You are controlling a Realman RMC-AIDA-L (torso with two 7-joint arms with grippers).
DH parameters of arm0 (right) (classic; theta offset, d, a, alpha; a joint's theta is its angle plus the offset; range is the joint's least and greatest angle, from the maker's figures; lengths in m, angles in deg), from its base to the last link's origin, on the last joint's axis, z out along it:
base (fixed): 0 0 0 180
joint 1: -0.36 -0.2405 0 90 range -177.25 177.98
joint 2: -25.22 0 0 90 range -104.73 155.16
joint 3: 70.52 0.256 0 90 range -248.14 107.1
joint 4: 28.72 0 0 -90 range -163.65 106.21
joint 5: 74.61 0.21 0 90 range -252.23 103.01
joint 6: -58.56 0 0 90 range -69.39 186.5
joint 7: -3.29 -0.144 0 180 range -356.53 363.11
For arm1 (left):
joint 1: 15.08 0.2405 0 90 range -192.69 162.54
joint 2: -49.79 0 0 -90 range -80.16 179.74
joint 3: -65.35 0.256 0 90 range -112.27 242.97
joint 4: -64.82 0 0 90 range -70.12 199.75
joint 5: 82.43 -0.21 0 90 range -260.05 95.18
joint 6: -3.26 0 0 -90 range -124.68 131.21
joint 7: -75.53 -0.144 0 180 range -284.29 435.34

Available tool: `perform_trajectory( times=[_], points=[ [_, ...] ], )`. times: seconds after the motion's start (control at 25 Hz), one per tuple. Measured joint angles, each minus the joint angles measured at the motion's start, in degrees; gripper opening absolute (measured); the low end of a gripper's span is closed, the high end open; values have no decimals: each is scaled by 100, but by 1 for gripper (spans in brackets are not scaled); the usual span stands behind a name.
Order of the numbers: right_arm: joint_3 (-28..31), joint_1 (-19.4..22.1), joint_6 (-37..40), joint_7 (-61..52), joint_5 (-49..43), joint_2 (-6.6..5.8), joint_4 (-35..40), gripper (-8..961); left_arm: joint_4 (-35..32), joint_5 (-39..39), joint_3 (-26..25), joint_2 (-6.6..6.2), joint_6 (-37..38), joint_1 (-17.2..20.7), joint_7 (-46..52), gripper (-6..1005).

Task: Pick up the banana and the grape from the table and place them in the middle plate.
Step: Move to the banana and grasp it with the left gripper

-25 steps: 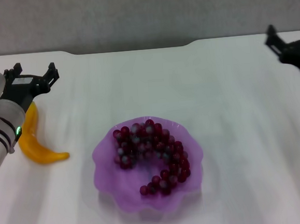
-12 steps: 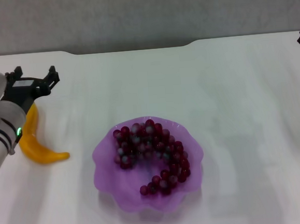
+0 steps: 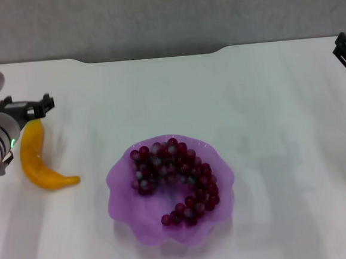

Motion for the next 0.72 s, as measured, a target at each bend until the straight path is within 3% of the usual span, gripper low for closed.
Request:
perform_trajectory(
  times=[0.16, 0.36, 0.72],
  points=[
    [-1, 6, -6, 1, 2, 0, -76, 892, 199, -24, -366, -8, -835, -67, -571, 818],
    [-1, 39, -11, 4, 3, 0, -91, 891, 717, -56, -383, -31, -1627, 42, -721, 817],
    [-57, 24, -12, 5, 4, 1, -105, 891, 784, -72, -757, -91, -1470, 193, -936, 815]
  ],
)
